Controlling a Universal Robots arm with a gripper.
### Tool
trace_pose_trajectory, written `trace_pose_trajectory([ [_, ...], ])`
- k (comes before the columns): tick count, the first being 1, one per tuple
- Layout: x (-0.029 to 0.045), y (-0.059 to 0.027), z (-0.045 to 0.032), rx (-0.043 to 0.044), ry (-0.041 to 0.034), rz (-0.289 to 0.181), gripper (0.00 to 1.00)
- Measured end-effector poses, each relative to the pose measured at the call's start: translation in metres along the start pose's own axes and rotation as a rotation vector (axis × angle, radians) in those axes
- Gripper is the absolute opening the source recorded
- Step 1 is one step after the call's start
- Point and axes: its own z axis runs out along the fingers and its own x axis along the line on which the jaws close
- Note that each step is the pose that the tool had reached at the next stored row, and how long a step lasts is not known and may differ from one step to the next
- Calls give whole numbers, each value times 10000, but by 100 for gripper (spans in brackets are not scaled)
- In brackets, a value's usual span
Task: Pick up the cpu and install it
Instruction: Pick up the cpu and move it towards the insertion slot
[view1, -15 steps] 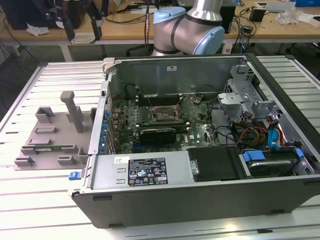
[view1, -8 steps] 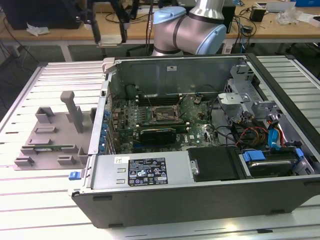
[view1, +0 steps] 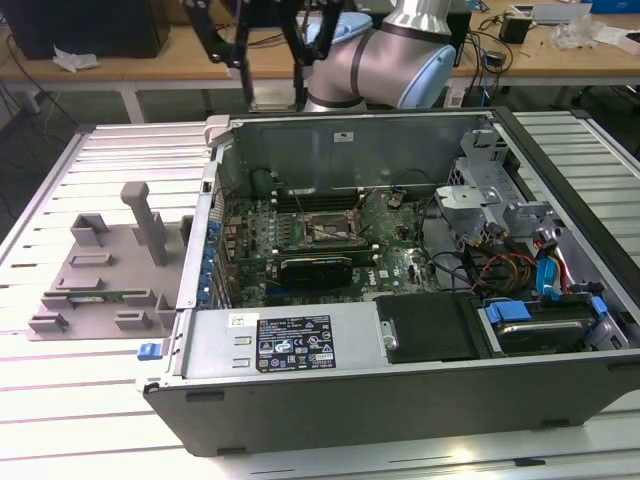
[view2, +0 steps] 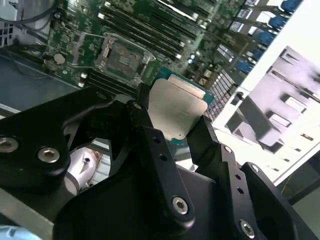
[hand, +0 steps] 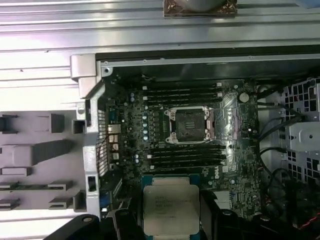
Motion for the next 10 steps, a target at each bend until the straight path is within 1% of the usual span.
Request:
trace_pose_trajectory([
  [1,-58,2,30,0,0,0,55],
  [3,-137,6,75,1,2,0,55],
  [5,-198,9,115,0,1,1,55],
  [6,-250,11,150,1,2,1,55],
  [7,-279,12,168,1,2,-1,55],
  [8,-321,14,197,0,2,0,55],
  [9,-371,16,241,-1,4,1,55],
  [10,-400,17,272,0,6,-1,55],
])
